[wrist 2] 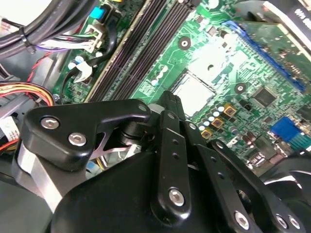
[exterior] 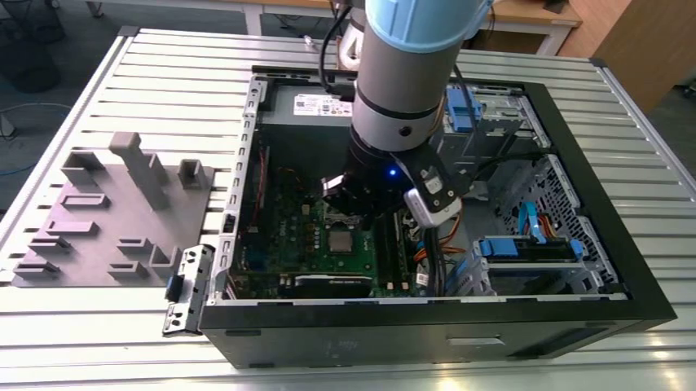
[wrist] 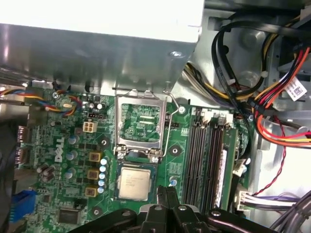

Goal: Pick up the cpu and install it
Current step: 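Close the cpu cover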

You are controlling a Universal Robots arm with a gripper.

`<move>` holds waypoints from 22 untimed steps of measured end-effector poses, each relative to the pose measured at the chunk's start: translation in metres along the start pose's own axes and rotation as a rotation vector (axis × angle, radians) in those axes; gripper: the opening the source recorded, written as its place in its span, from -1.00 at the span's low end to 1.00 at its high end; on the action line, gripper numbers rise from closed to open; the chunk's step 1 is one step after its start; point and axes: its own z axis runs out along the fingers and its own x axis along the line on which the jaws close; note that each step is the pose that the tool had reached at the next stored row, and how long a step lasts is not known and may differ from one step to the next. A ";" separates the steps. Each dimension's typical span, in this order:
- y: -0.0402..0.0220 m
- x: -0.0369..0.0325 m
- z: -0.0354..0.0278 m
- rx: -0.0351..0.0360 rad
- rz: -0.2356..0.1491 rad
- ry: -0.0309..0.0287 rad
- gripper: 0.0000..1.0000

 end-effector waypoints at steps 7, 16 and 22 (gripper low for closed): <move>0.0071 -0.0037 0.0031 -0.0035 -0.009 -0.0003 -0.79; 0.0193 -0.0068 0.0058 -0.0060 -0.017 -0.0007 -0.79; 0.0199 -0.0074 0.0090 -0.0056 -0.094 -0.0008 -0.79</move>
